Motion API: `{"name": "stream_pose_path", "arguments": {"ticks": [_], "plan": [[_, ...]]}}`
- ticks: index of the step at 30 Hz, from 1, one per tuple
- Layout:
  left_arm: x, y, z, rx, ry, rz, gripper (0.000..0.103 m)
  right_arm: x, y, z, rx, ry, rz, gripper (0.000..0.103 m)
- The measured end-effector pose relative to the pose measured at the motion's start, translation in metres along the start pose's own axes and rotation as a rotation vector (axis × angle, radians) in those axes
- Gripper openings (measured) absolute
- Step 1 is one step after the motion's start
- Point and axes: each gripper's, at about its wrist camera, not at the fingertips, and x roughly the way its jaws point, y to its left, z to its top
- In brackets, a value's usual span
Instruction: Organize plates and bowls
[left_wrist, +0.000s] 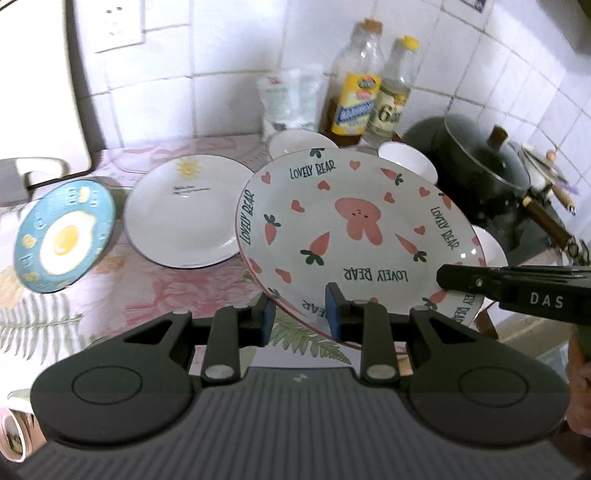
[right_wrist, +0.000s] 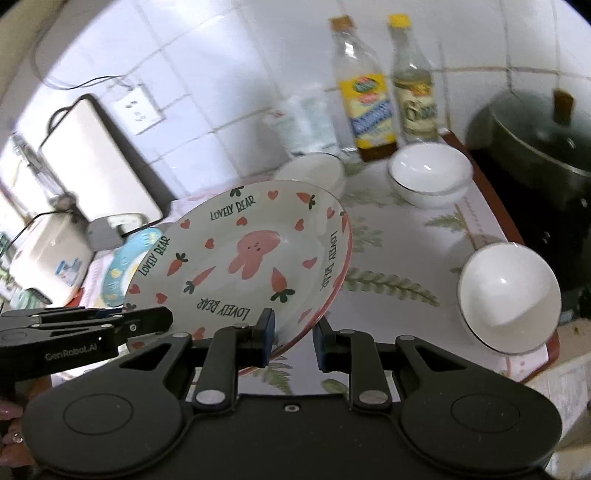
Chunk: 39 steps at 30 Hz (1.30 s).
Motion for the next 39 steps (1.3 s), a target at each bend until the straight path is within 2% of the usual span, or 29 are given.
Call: {"name": "stream_pose_path", "arguments": {"ticks": [10, 18, 25, 32, 39], "plan": [[-0.053, 0.036, 0.004, -0.073, -0.086, 0.065, 0.027, -0.003, 0.05, 0.021, -0.101, -0.039, 0.09, 0.026], [-0.056, 0.07, 0.015, -0.129, -0.091, 0.11, 0.027, 0.023, 0.077, 0.036, -0.133, -0.022, 0.154, 0.027], [-0.032, 0.098, 0.018, -0.136, -0.044, 0.123, 0.027, 0.061, 0.082, 0.036, -0.102, 0.018, 0.167, 0.027], [0.012, 0.128, 0.02, -0.17, 0.015, 0.099, 0.027, 0.107, 0.08, 0.039, -0.074, 0.063, 0.138, 0.027], [0.056, 0.147, 0.031, -0.159, 0.083, 0.074, 0.027, 0.145, 0.073, 0.043, -0.033, 0.118, 0.096, 0.027]]}}
